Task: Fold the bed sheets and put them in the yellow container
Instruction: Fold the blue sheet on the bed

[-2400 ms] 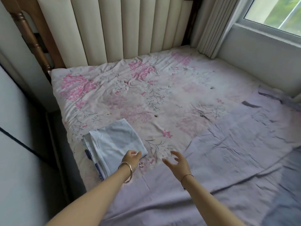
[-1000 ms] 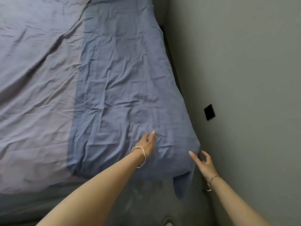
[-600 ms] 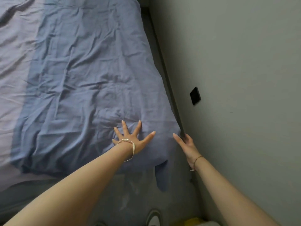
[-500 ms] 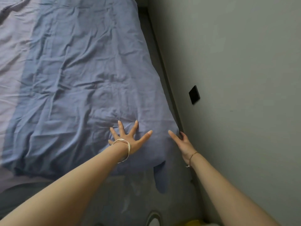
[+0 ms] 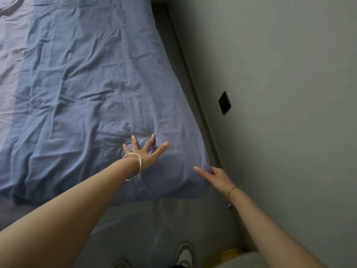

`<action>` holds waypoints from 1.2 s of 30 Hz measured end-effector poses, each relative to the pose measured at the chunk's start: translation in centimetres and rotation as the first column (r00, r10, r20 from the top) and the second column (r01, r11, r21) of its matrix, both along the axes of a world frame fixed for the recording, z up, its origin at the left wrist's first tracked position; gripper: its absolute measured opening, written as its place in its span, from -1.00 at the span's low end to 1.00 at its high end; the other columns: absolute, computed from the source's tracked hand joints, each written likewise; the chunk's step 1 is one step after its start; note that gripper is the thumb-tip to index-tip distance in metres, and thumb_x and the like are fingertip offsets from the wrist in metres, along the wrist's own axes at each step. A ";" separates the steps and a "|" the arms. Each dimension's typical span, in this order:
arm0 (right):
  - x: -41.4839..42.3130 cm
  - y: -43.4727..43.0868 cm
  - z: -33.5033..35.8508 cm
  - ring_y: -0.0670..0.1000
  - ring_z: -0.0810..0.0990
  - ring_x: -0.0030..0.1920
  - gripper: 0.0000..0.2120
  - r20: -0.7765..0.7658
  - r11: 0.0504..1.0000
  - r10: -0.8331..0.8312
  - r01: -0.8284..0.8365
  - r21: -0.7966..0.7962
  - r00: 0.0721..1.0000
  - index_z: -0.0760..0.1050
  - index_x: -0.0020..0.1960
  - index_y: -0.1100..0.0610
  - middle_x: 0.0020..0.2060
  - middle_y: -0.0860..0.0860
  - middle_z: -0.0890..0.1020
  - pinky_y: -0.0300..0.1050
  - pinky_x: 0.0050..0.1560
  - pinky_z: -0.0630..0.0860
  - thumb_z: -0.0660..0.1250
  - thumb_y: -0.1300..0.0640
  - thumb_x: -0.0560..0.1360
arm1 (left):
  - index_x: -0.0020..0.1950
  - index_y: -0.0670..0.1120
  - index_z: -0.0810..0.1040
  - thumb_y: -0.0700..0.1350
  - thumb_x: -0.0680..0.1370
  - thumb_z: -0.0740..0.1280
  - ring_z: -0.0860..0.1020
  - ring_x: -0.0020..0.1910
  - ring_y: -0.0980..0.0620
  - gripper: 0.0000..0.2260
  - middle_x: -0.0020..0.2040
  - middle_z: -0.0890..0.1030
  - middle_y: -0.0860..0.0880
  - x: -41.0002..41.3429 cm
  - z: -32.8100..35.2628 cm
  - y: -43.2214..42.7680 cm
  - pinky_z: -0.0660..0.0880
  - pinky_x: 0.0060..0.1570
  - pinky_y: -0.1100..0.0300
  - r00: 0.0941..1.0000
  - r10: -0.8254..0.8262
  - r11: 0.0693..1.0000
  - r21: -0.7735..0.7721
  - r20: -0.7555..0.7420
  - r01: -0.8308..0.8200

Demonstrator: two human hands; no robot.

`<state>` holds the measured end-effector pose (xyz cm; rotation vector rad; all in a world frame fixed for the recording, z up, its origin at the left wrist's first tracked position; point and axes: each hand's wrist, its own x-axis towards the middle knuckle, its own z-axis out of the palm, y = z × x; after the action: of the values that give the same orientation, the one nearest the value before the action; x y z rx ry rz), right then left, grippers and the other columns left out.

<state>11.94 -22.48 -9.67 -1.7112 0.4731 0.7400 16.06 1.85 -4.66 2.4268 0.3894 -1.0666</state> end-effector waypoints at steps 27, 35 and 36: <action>-18.2 7.0 19.0 0.09 0.38 0.40 -0.37 -0.194 0.544 -0.236 0.295 0.786 0.952 0.25 0.47 0.13 0.39 0.11 0.41 0.01 0.42 0.30 -0.01 -0.25 0.56 | 0.41 0.12 0.32 0.34 0.27 0.39 0.54 0.10 0.29 -0.23 0.25 0.52 0.10 -23.0 12.5 -3.1 0.49 -0.05 0.40 0.848 0.496 0.523 -0.844 0.189 -0.117; -17.6 10.0 25.6 0.09 0.41 0.37 -0.17 -0.140 0.399 -0.210 0.216 0.891 0.968 0.31 0.43 0.22 0.38 0.15 0.42 0.02 0.33 0.40 0.47 -0.17 0.32 | 0.05 -0.14 0.54 -0.12 0.56 0.16 0.59 -0.10 0.27 -0.79 -0.16 0.67 0.12 -23.1 18.6 -1.5 0.47 -0.07 0.41 0.656 0.725 0.326 -0.943 0.209 -0.060; -17.4 10.3 26.3 0.09 0.43 0.36 -0.24 -0.140 0.424 -0.231 0.229 0.876 0.963 0.31 0.43 0.22 0.36 0.14 0.44 0.00 0.32 0.41 0.39 -0.19 0.38 | 0.00 -0.14 0.55 -0.17 0.59 0.12 0.58 -0.12 0.32 -0.79 -0.19 0.67 0.15 -22.9 19.3 -1.1 0.45 -0.09 0.45 0.620 0.760 0.315 -0.945 0.195 -0.089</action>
<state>-5.46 -12.19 16.65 -0.6019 0.2179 0.6035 -6.79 0.73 14.60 1.3487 0.1825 -0.0083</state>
